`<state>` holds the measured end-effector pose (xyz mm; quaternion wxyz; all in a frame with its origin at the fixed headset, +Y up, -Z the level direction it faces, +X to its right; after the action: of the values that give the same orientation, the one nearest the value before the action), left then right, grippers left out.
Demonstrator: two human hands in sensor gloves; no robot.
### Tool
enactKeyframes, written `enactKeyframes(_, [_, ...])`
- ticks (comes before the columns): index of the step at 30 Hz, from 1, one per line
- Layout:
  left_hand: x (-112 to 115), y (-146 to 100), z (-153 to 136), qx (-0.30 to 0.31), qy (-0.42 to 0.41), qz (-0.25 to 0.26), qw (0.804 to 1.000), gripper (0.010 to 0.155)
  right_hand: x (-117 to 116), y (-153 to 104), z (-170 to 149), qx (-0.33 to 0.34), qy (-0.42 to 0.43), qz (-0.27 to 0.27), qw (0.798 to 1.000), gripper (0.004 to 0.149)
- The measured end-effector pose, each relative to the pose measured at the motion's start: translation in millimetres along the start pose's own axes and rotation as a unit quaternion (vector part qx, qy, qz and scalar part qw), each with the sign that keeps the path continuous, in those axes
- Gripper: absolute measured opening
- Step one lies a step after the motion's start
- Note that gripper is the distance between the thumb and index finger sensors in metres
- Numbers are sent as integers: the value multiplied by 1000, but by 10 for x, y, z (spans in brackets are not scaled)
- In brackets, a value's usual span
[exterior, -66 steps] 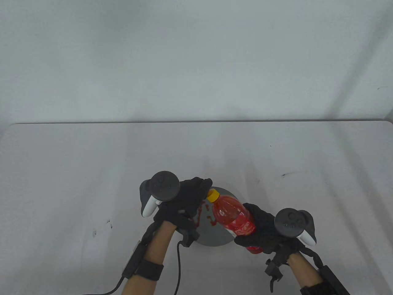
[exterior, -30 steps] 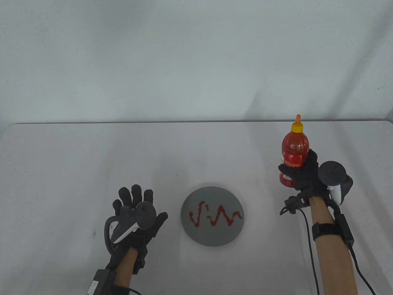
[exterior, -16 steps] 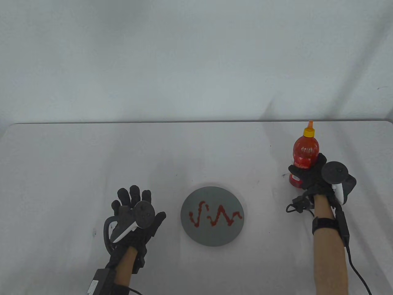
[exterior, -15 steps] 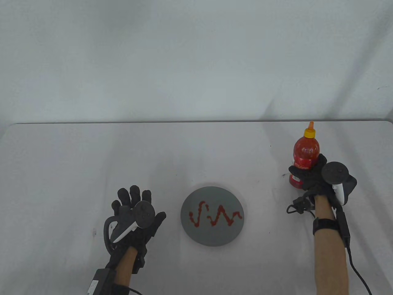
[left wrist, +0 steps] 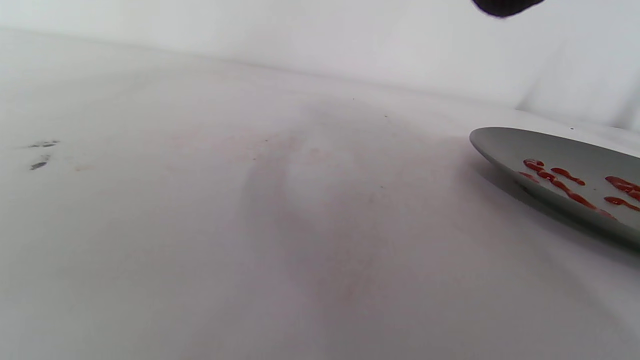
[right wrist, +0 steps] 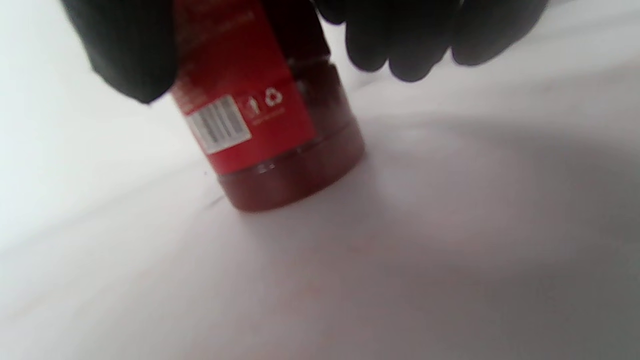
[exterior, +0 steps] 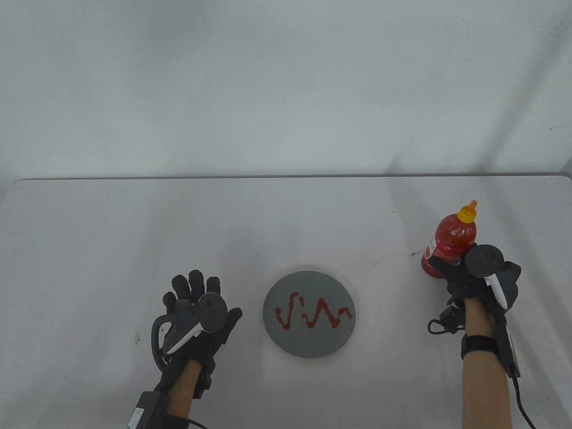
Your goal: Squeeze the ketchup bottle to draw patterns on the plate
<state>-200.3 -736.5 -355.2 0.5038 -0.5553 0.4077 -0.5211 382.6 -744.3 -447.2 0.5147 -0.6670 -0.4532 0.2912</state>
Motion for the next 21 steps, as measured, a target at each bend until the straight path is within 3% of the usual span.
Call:
enactKeyframes(6, [18,6,-25,-4,-12,1,1000,86,266,-618,309,42,-28,22,998,98])
enactKeyframes(10, [24,7,-34,-5,-16,2,1000,85,395,-1127,663,141,-51,1,989,90])
enactKeyframes(16, [16,9,-38,-3,-17,4,1000,83,303,-1675,1057,239,-36,-16,970,80])
enactKeyframes(21, [3,5,-44,-3,-18,7,1000,82,116,-1746,1141,264,-56,-31,962,81])
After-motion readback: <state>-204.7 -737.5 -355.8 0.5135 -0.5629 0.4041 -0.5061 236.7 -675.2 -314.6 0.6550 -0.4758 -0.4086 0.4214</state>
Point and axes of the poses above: the tracker on the back of each hand, its own z axis roughly to the thumb side, its own y axis roughly from the wrist to the fingertips, x = y × z, the point moved 3 cm from there along y, roughly from the wrist to the fingertips, and after that the axes turned 2 degrees about z, right-handed, at the moved point
